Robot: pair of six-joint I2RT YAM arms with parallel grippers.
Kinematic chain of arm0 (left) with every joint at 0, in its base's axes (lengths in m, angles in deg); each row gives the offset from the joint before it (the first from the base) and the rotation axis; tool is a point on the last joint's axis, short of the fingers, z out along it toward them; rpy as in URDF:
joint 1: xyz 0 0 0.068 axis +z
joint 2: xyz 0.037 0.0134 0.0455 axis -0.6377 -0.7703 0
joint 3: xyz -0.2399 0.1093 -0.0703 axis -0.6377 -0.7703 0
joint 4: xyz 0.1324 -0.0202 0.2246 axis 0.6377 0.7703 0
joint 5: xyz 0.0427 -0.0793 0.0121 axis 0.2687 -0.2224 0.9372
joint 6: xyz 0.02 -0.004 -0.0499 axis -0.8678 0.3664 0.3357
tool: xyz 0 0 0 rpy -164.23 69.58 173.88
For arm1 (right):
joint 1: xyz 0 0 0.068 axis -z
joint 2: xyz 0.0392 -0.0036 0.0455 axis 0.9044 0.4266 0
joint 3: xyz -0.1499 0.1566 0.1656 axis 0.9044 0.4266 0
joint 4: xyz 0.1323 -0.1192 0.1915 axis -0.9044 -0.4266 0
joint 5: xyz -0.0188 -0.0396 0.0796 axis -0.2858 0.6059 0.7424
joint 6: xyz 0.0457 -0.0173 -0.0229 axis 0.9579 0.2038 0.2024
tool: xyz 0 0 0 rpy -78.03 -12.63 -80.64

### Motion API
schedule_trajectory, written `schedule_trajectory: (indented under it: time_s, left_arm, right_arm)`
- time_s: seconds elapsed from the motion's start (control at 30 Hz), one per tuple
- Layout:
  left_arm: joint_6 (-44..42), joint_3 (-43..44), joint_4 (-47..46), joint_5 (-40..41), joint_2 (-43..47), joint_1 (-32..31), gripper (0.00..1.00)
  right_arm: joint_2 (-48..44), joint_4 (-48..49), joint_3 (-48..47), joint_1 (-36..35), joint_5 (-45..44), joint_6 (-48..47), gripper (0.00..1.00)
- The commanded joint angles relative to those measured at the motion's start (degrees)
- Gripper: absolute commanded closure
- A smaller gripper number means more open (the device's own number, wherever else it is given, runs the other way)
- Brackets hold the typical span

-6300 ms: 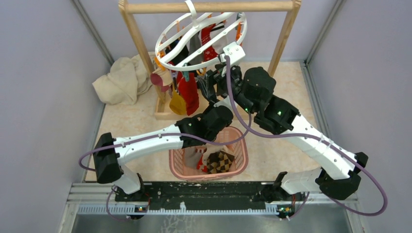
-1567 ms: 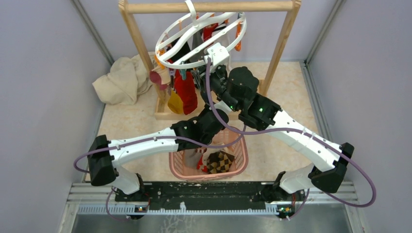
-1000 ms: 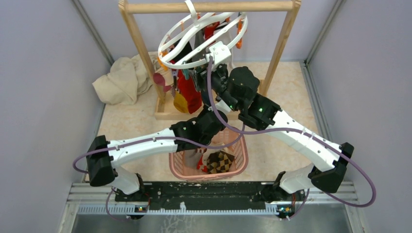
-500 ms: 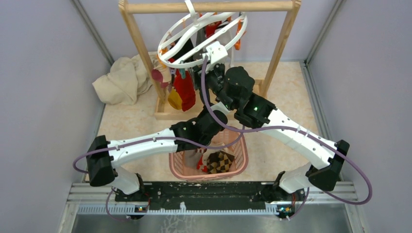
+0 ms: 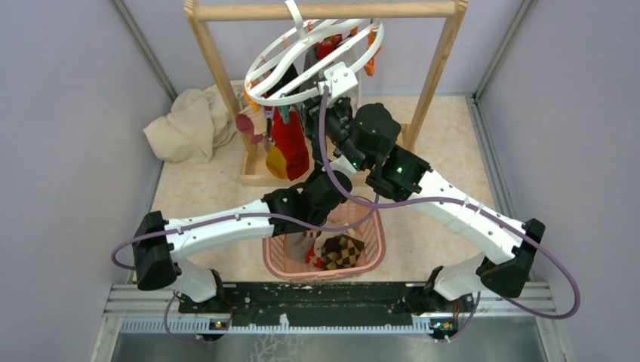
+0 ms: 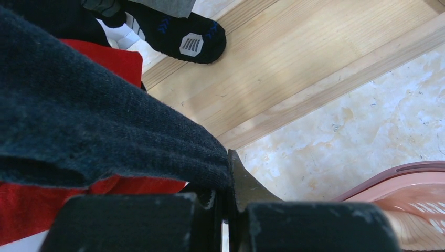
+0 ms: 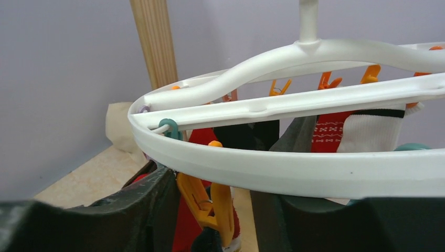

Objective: Remove the socks clipped to the hanger
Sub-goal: Remove the sock from the hanger.

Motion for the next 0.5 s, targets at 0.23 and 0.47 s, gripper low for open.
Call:
schedule_trajectory:
  time_s: [0.23, 0.47]
  left_arm:
    - [0.3, -0.7, 0.4, -0.5, 0.6, -0.3, 1.00]
    - [0.2, -0.8, 0.5, -0.4, 1.1, -0.3, 1.00]
  right_arm:
    - [-2.5, 6.3, -0.9, -0.4, 1.2, -0.9, 0.74]
    - [-2.2, 5.8, -1.0, -0.4, 2.1, -0.8, 1.00]
